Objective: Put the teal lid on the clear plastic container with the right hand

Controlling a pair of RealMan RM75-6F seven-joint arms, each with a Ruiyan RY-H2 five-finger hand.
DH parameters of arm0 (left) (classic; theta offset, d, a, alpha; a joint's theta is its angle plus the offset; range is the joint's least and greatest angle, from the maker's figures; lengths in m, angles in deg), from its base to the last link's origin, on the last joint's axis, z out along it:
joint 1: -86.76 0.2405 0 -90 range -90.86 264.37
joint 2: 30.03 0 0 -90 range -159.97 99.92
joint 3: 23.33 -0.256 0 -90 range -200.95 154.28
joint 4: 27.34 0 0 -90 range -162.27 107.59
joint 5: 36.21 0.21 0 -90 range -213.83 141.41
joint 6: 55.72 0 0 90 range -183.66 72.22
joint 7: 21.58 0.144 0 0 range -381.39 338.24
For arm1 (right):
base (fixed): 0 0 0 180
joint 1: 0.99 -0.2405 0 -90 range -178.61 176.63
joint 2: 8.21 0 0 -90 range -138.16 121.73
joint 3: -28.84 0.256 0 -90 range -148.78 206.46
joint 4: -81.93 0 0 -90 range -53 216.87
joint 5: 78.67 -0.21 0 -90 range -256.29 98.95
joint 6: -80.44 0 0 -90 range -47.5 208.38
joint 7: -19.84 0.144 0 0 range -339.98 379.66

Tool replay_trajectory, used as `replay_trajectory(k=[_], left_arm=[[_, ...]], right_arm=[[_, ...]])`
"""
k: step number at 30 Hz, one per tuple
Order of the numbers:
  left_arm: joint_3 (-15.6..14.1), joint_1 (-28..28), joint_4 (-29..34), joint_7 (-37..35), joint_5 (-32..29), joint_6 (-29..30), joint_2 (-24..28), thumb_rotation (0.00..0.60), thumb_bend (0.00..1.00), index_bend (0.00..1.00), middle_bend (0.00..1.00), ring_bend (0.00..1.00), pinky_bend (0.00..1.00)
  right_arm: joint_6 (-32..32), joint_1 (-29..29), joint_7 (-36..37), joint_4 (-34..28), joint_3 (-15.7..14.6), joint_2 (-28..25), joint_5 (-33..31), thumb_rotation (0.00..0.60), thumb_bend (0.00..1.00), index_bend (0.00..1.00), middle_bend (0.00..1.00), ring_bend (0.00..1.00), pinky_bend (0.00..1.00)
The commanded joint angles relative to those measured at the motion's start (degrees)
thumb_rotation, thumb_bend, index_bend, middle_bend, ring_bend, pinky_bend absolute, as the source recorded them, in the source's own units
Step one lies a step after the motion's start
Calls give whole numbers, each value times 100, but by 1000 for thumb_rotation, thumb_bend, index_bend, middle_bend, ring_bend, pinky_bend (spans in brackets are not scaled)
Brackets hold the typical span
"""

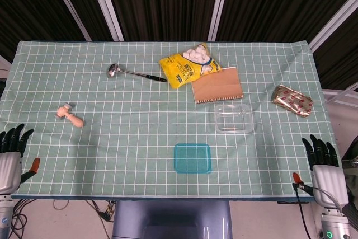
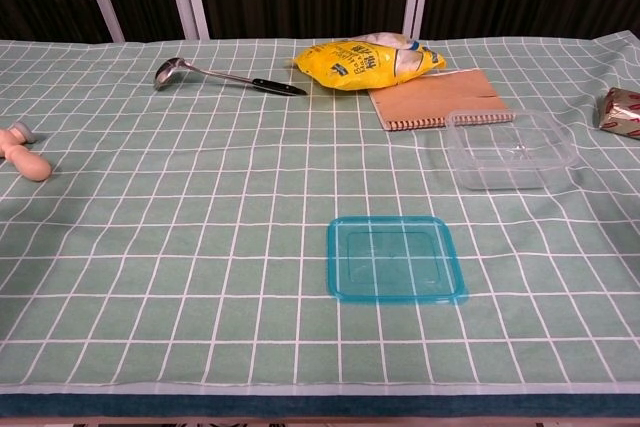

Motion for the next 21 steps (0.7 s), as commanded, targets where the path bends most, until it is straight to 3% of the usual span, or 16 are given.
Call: replay_trajectory(k=[1,5,12,17,21], left_arm=[[-4,14,55,-14,-7,11,1,600,361,133,0,0,0],[-26,17,69,31,6,-1,-2,600,361,131,0,0,0],[-13,30,111,-9,0,18,18,600,361,129,0,0,0],[-12,22,124,4,-26,-13,21,600,361,129,0,0,0],[-5,19,130,10,-58,-30,27,600,361,129,0,0,0]], right_arm=[[122,-58,6,21,-19,-10,-4,600,288,0,0,0,0],[542,-303,-58,-182,39,-213,-83,600,287,0,0,0,0],[1802,-1086,-197,-1399,322,-1062,-514,600,287,0,0,0,0],[2602,-1715,-936,-2141,592,-1341,-1339,600,288,0,0,0,0],[3193,-2304,-1384,-2450,740,-1176,-2332,600,289,0,0,0,0]])
